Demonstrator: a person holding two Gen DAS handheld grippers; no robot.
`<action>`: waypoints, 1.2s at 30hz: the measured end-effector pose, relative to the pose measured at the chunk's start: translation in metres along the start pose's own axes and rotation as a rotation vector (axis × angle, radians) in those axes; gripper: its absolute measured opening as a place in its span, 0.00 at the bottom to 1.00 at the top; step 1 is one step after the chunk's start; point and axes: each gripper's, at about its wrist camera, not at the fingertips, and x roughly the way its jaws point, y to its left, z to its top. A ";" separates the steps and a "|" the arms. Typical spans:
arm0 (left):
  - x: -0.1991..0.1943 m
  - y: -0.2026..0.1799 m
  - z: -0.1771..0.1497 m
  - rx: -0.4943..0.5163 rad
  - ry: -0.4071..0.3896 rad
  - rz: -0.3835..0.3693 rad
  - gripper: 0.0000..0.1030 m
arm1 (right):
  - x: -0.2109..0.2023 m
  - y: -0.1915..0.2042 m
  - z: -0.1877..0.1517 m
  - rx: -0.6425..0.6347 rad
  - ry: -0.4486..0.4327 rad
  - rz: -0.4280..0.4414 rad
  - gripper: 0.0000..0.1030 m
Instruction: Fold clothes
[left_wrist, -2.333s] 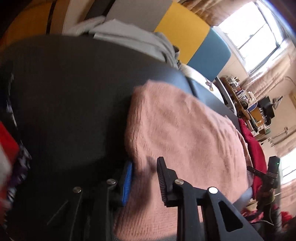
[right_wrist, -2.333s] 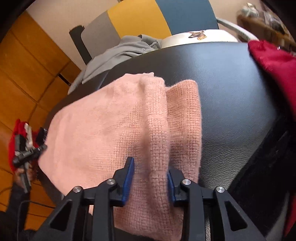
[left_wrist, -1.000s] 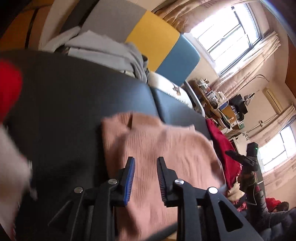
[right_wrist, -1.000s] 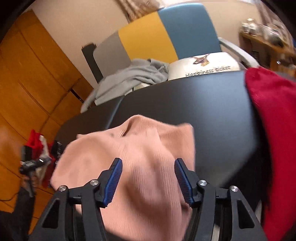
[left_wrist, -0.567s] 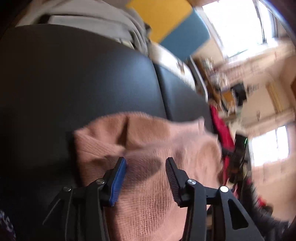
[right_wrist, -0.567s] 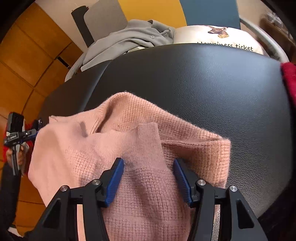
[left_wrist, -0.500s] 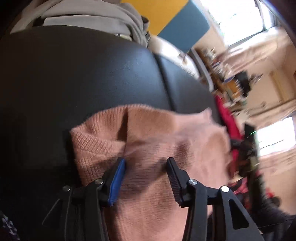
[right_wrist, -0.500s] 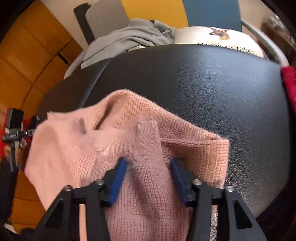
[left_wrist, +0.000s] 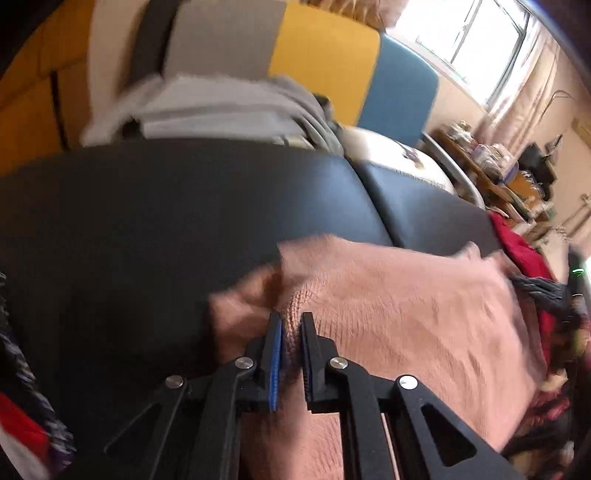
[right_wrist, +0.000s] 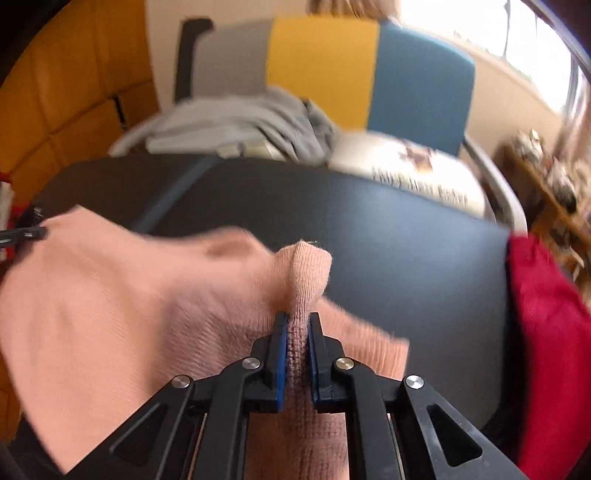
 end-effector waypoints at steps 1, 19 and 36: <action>-0.002 0.007 0.000 -0.053 -0.009 -0.012 0.21 | 0.008 -0.003 -0.006 0.018 0.014 -0.003 0.11; -0.011 -0.032 -0.079 -0.056 -0.081 -0.005 0.23 | -0.038 0.013 -0.075 0.232 -0.088 0.131 0.60; -0.045 -0.059 -0.081 0.054 -0.123 0.024 0.24 | -0.081 0.020 -0.083 0.235 -0.188 0.220 0.84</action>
